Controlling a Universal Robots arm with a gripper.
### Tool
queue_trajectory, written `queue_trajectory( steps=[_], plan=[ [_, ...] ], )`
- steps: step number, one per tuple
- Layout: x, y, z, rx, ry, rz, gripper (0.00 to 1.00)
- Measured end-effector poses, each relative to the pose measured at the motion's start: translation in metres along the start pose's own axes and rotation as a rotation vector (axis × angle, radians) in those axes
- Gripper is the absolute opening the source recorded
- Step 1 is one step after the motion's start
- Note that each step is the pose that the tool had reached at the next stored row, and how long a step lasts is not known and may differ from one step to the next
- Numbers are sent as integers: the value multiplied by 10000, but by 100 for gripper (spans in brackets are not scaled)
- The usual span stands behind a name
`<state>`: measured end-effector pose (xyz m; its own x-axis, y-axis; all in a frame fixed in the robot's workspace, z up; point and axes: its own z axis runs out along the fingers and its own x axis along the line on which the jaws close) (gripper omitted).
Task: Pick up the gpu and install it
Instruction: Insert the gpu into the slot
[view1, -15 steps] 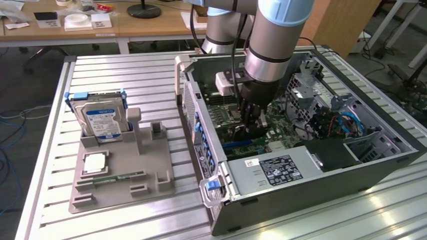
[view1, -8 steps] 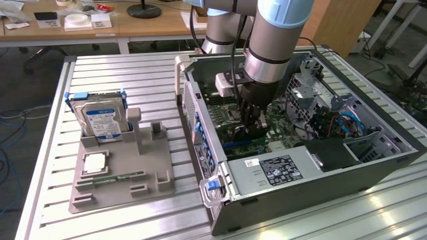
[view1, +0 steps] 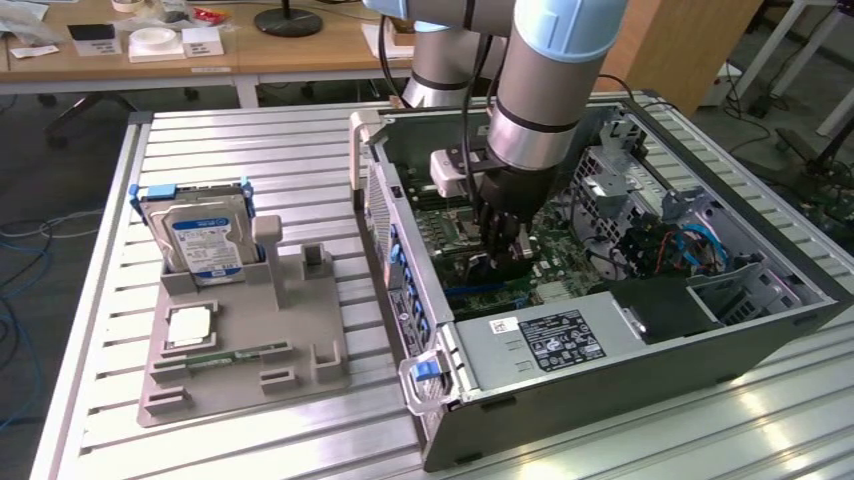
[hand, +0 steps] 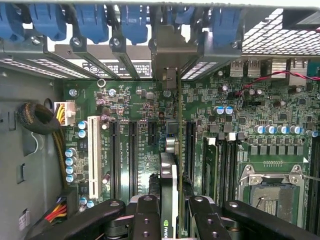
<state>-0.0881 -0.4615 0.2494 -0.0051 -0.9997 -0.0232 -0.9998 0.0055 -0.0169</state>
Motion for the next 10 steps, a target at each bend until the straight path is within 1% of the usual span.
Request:
queue_trajectory(
  steps=[2,10],
  plan=[
    [1,1,17,0,1,1,27],
    [1,1,30,-3,5,0,27]
  ],
)
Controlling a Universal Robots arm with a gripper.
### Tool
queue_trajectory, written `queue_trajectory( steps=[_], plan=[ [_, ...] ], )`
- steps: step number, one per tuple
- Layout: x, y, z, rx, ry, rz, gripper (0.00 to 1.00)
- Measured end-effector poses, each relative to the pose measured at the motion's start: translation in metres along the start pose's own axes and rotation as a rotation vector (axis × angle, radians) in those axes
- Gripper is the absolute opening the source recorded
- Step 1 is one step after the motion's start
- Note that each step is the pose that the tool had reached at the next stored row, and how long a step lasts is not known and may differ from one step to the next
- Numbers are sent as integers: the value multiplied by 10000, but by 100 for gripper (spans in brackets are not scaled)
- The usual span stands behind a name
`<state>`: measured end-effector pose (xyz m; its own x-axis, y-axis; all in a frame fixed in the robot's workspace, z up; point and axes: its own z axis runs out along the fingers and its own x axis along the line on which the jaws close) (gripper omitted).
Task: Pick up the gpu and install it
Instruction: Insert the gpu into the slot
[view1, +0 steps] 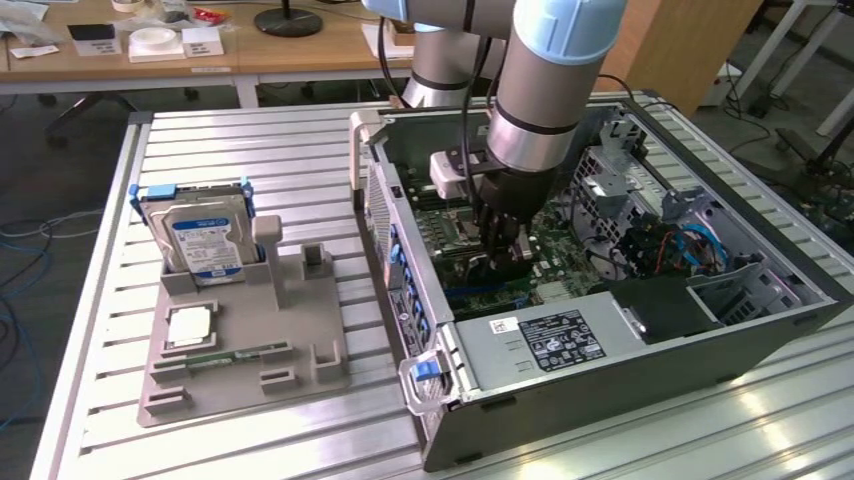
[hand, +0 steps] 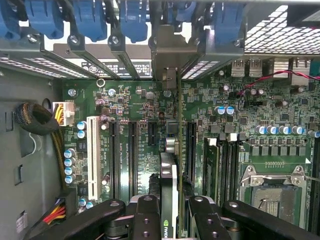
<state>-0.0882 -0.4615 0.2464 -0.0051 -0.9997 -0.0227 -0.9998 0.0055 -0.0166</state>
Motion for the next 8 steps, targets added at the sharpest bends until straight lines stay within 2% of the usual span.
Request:
queue_trajectory(
  steps=[8],
  plan=[
    [0,0,2,2,-3,0,27]
  ],
)
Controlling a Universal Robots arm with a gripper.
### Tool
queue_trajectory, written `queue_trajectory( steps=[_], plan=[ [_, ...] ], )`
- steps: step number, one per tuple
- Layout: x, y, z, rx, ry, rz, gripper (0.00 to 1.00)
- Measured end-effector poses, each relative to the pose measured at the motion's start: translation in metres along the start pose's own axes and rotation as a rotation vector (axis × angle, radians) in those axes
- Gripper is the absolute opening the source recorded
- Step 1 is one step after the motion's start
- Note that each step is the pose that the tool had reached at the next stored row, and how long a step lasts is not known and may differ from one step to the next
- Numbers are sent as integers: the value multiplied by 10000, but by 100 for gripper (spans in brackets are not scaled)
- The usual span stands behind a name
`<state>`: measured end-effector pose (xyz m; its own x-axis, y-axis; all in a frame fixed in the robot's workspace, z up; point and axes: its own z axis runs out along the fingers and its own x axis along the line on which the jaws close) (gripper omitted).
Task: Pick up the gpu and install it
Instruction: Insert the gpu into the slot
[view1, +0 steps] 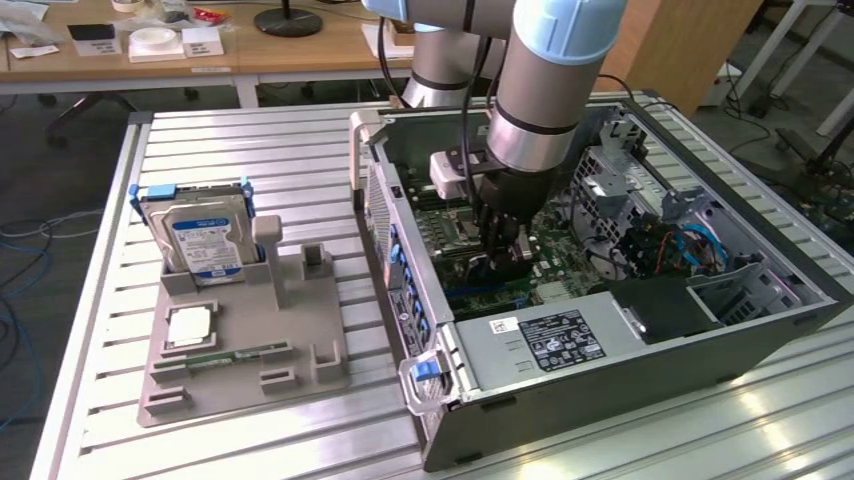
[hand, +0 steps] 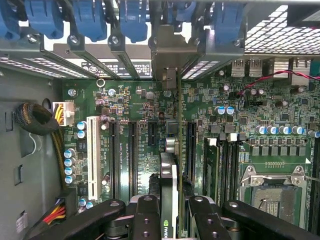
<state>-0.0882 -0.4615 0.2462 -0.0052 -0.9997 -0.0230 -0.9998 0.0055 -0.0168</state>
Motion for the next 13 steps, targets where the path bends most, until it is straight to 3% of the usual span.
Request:
queue_trajectory(
  steps=[13],
  plan=[
    [0,13,5,17,0,0,27]
  ],
)
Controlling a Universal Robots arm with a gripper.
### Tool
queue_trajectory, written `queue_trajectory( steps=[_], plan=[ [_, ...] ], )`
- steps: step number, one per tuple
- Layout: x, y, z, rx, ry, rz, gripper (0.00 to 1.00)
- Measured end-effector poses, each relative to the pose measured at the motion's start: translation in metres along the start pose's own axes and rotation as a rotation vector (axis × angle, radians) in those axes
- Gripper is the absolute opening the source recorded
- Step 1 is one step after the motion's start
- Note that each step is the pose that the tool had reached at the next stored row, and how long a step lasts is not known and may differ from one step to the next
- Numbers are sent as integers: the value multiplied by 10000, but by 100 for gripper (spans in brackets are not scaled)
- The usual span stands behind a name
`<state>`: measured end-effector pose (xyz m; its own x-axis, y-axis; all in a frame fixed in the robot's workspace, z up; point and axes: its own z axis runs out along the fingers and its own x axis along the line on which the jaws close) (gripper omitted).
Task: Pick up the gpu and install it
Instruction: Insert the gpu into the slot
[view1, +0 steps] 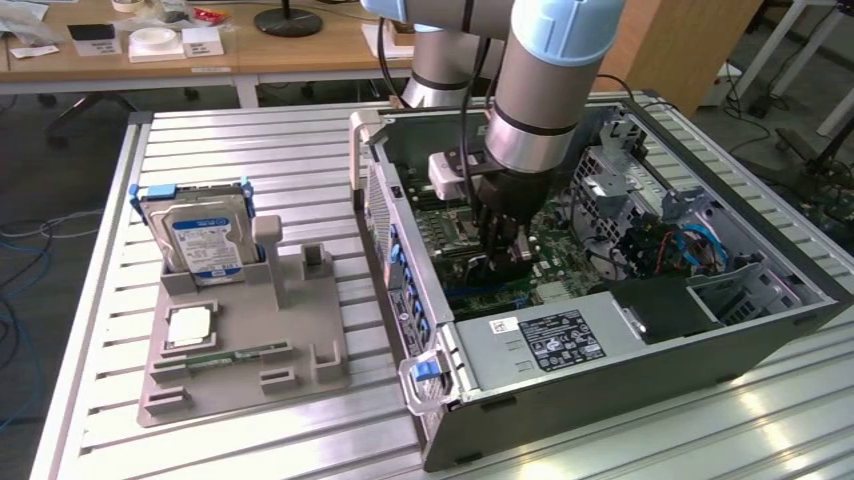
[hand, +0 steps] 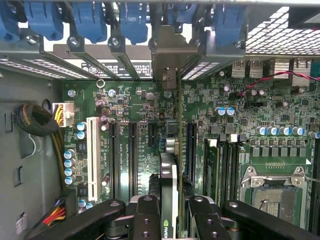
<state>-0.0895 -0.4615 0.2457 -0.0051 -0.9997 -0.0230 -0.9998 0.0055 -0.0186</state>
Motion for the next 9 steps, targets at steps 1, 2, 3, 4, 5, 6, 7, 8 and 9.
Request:
queue_trajectory(
  steps=[1,2,3,4,5,6,7,8,9],
  plan=[
    [1,2,3,8,1,0,27],
    [1,3,5,16,3,0,27],
    [1,5,6,21,3,0,27],
    [0,5,7,21,3,-1,27],
    [0,5,8,22,2,-2,27],
    [0,5,8,24,1,-2,27],
    [0,6,10,25,-2,-1,27],
    [0,7,10,25,0,-1,27],
    [0,8,9,25,0,-1,27]
  ],
)
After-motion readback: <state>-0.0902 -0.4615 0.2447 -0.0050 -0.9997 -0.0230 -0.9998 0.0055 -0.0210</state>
